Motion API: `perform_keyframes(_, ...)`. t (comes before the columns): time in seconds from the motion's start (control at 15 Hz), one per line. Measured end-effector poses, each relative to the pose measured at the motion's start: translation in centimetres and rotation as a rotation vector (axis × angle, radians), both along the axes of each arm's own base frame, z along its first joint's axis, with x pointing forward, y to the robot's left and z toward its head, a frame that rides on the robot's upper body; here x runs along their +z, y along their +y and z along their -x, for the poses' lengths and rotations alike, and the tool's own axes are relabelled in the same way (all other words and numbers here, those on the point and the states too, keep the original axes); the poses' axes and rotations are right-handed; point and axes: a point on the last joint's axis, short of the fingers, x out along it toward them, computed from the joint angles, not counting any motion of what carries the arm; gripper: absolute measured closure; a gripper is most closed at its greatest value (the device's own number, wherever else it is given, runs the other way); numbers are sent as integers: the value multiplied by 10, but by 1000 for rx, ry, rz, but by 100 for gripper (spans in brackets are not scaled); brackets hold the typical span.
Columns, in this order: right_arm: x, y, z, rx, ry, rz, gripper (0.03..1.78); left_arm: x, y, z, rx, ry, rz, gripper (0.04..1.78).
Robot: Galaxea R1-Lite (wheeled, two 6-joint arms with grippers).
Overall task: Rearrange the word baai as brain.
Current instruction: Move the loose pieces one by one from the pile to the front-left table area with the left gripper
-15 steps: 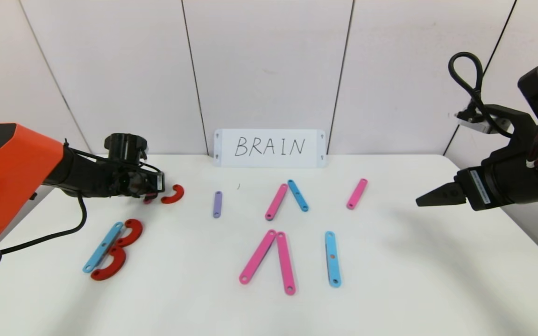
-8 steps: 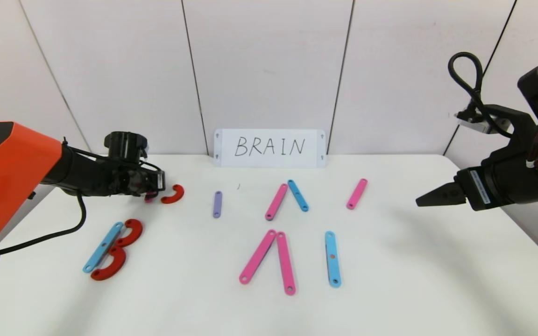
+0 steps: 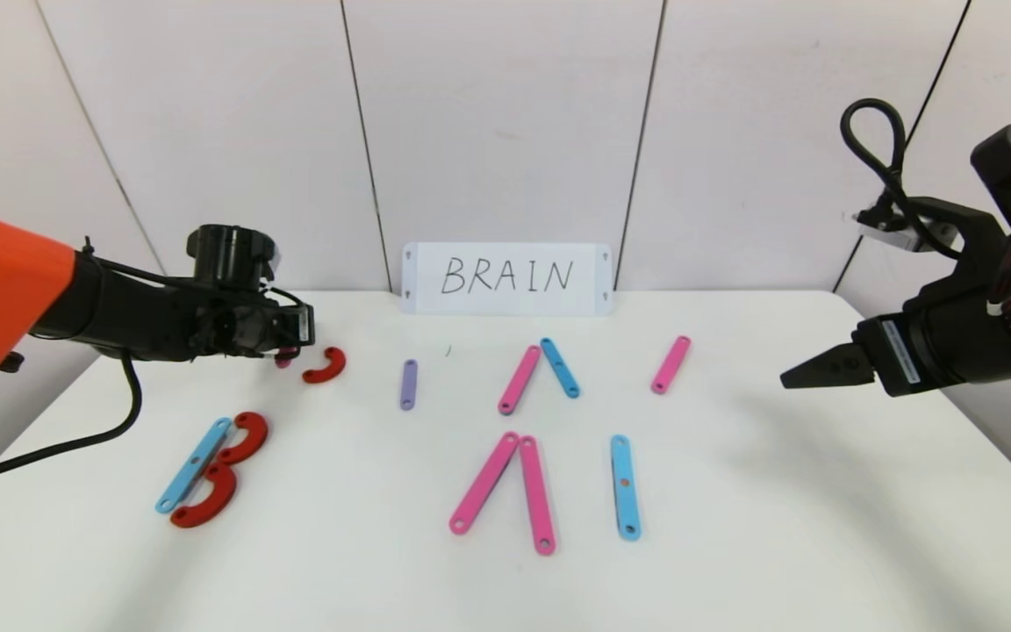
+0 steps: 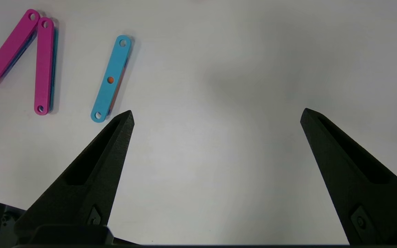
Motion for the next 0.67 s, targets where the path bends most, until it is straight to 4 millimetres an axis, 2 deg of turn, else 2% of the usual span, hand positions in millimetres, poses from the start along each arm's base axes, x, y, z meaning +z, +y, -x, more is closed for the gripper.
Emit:
perform_keyframes(0.33,2,1,3,7,-9,-1,11,21,-16,43,-44,-2,7,155)
perform_keyframes(0.67,3,3,7,18,-12,-1,11,13,-25,97,-83,78,3,155)
